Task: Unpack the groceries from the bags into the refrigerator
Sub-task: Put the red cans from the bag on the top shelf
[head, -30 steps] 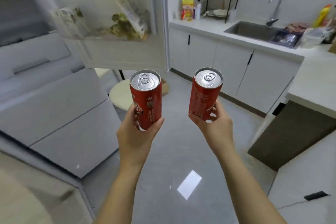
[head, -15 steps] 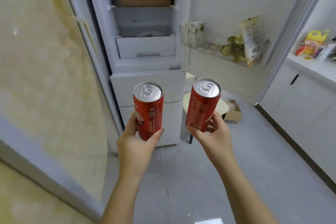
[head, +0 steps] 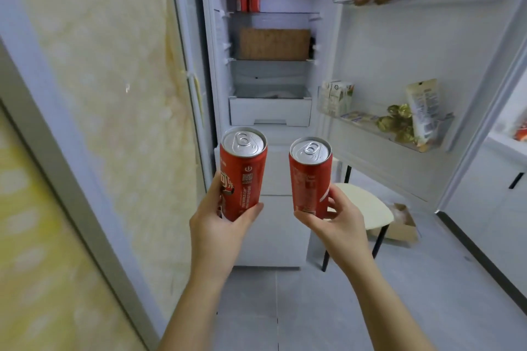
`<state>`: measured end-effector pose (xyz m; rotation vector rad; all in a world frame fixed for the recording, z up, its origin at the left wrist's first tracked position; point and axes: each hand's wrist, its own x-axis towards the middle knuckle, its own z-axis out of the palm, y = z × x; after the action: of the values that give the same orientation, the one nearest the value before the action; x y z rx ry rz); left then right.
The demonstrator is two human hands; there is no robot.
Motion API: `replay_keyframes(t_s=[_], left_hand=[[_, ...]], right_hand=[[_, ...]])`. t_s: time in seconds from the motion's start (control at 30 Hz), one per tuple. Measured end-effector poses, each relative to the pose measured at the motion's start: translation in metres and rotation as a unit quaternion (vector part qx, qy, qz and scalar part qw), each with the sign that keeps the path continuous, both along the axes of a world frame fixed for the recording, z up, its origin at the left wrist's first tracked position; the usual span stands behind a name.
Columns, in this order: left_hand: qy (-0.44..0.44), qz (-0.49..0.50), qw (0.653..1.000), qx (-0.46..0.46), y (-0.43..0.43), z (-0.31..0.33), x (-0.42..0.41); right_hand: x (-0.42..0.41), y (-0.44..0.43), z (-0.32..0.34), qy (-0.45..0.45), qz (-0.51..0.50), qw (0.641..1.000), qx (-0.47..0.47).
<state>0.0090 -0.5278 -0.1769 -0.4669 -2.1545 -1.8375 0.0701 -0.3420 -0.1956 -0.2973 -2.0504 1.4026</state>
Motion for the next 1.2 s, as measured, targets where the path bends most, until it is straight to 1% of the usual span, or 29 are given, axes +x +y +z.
replay_keyframes(t_s=[0.27,0.4,0.5,0.6,0.87,1.07,1.2], left_hand=[[0.122,-0.036,0.992,0.004,-0.014,0.069,-0.015],[0.153,-0.033,0.987,0.031,-0.026,0.104,-0.014],[0.173,-0.039,0.982,0.069,-0.033,0.127,-0.013],[0.189,-0.04,0.978,0.084,-0.041,0.148,-0.017],[0.217,-0.034,0.97,0.1,-0.055,0.186,-0.033],[0.235,-0.02,0.969,0.078,-0.057,0.196,-0.05],[0.233,-0.022,0.969,0.08,-0.052,0.2,-0.065]], right_hand=[[-0.013,-0.028,0.078,0.107,0.045,0.993,0.025],[-0.011,-0.04,0.113,0.153,0.052,0.986,0.031],[-0.009,-0.046,0.138,0.186,0.04,0.981,0.044],[-0.007,-0.05,0.16,0.215,0.022,0.974,0.069],[-0.015,-0.061,0.198,0.245,0.006,0.965,0.093],[-0.026,-0.059,0.205,0.244,-0.012,0.964,0.107],[-0.04,-0.055,0.213,0.249,-0.013,0.963,0.107]])
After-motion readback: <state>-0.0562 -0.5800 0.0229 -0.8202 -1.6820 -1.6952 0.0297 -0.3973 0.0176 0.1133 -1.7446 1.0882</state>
